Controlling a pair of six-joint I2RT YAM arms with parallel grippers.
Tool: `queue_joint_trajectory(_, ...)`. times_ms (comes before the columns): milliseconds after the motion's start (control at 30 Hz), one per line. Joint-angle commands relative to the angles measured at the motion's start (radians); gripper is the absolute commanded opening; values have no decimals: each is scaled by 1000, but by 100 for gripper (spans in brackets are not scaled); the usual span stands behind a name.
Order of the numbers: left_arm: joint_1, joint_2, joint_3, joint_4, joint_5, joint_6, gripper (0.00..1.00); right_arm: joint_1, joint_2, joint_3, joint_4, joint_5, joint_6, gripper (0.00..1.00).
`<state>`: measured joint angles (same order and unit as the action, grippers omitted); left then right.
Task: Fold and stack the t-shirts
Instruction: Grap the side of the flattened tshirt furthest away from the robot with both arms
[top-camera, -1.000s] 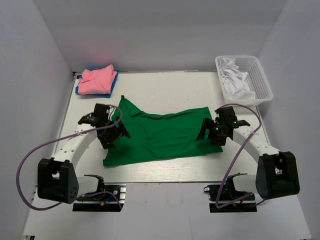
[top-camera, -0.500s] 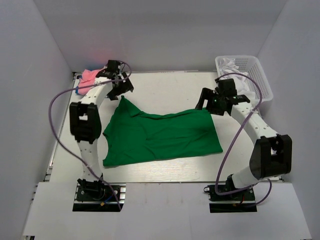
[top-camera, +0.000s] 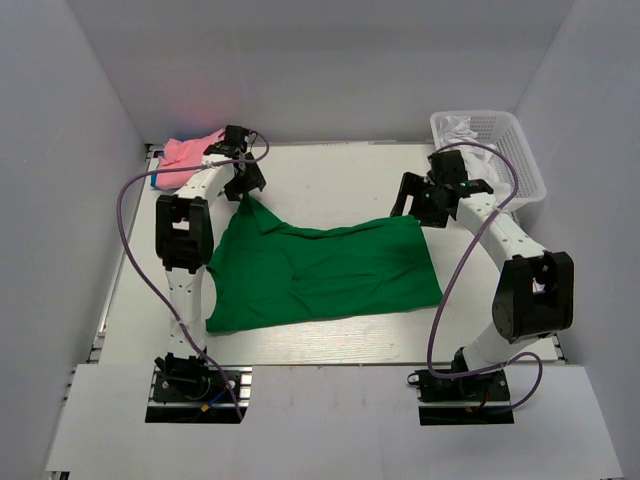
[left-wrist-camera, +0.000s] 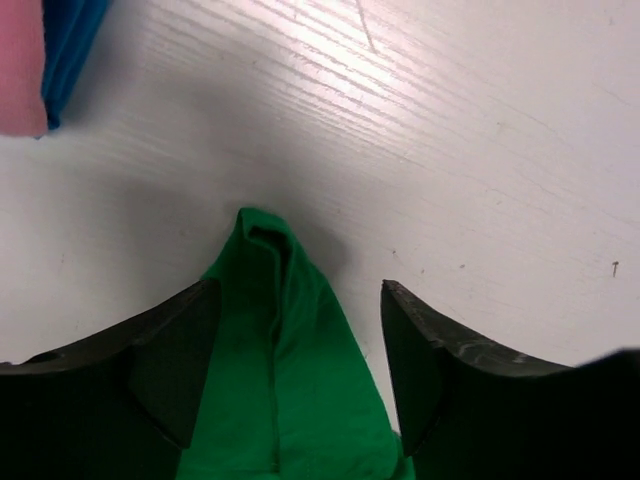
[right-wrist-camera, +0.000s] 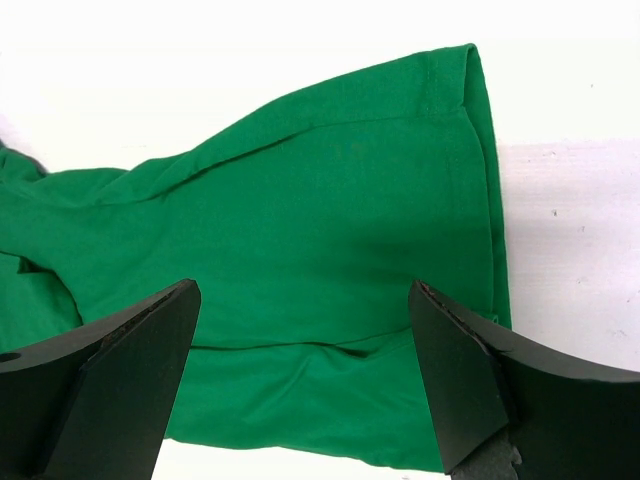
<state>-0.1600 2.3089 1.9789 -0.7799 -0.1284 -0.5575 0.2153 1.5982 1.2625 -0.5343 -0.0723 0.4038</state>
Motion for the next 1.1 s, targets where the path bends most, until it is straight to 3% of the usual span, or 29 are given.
queue_joint_trajectory(0, 2, -17, 3, 42, 16, 1, 74, -5, 14, 34, -35, 20, 9, 90)
queue_joint_trajectory(100, 2, 15, 3, 42, 16, 1, 68, -8, 14, 32, -50, 40, 6, 90)
queue_joint_trajectory(200, 2, 29, 3, 54, 16, 1, 42, -8, 11, 34, -53, 52, 0, 90)
queue_joint_trajectory(233, 2, 29, 3, 54, 16, -11, 28, -7, 11, 34, -53, 52, 0, 90)
queue_joint_trajectory(300, 2, 38, 3, 70, 16, -12, 14, -10, 12, 28, -52, 52, -3, 90)
queue_joint_trajectory(333, 2, 38, 3, 70, 7, -21, 0, -10, 17, 23, -53, 54, -3, 90)
queue_joint_trajectory(633, 2, -3, 0, 60, -2, -21, 0, -5, 74, 90, 2, 229, 41, 90)
queue_joint_trajectory(900, 2, -78, -63, 60, 41, -21, 0, 9, 296, 245, 7, 339, 79, 89)
queue_joint_trajectory(1067, 2, -117, -95, 70, 84, -21, 0, 7, 376, 247, 91, 390, 64, 89)
